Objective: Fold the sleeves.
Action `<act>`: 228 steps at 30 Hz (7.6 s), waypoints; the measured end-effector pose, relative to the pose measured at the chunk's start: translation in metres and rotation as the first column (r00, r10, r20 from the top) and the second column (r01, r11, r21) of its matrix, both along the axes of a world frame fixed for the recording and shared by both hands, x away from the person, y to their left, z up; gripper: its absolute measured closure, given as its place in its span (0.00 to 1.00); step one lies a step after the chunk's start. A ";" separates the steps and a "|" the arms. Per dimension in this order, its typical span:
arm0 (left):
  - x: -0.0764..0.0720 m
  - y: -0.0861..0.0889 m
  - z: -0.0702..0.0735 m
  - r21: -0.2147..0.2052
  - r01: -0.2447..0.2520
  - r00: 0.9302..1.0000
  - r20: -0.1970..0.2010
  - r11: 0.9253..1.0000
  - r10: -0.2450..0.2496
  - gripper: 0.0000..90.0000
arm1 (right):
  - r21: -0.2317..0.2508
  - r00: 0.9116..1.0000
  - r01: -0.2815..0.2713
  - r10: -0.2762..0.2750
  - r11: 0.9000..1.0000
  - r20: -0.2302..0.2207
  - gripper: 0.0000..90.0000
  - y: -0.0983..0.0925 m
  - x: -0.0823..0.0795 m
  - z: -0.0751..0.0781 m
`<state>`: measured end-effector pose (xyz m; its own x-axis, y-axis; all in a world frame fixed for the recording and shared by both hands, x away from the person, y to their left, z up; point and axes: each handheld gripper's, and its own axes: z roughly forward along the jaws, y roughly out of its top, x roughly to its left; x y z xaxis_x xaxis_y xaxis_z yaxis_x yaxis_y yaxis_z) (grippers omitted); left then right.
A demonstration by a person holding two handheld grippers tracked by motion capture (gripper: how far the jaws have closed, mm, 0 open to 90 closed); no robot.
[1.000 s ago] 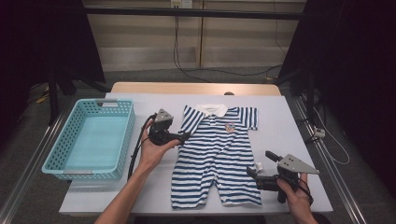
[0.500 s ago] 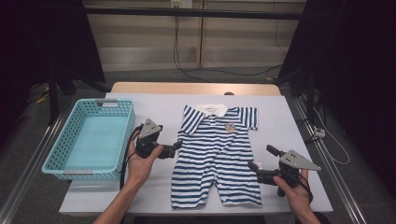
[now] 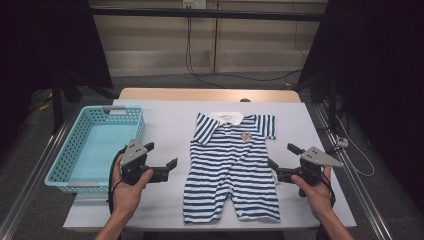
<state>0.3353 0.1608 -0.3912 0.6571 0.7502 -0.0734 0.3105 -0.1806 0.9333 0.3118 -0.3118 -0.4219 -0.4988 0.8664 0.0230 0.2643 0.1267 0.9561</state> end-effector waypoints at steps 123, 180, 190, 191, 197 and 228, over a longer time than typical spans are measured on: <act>-0.046 0.040 -0.019 -0.010 -0.111 0.994 -0.020 0.994 0.110 0.05 | -0.143 0.942 0.079 -0.121 0.987 -0.312 0.99 -0.013 0.156 -0.024; -0.045 0.040 -0.019 0.007 -0.103 0.994 -0.022 0.995 0.103 0.05 | -0.108 0.946 -0.075 0.036 0.991 -0.323 0.99 0.036 0.158 -0.033; -0.044 0.038 -0.019 0.002 -0.101 0.995 -0.018 0.995 0.101 0.05 | -0.123 0.938 -0.087 0.040 0.989 -0.343 0.89 0.040 0.158 -0.039; -0.044 0.038 -0.019 0.002 -0.101 0.995 -0.018 0.995 0.101 0.05 | -0.124 0.937 -0.084 0.035 0.989 -0.348 0.89 0.040 0.159 -0.040; -0.044 0.038 -0.018 -0.008 -0.105 0.994 -0.017 0.994 0.105 0.05 | -0.139 0.936 -0.095 0.041 0.986 -0.350 0.73 0.041 0.159 -0.041; -0.009 -0.021 -0.020 -0.001 0.034 0.999 -0.020 0.999 -0.034 0.05 | -0.002 0.975 -0.035 0.034 0.999 -0.218 0.11 0.014 0.094 -0.005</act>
<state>0.3263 0.1401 -0.4111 0.6807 0.7274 -0.0869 0.3223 -0.1908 0.9272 0.4060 -0.2983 -0.4264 -0.5118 0.8493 0.1292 0.4617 0.1452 0.8751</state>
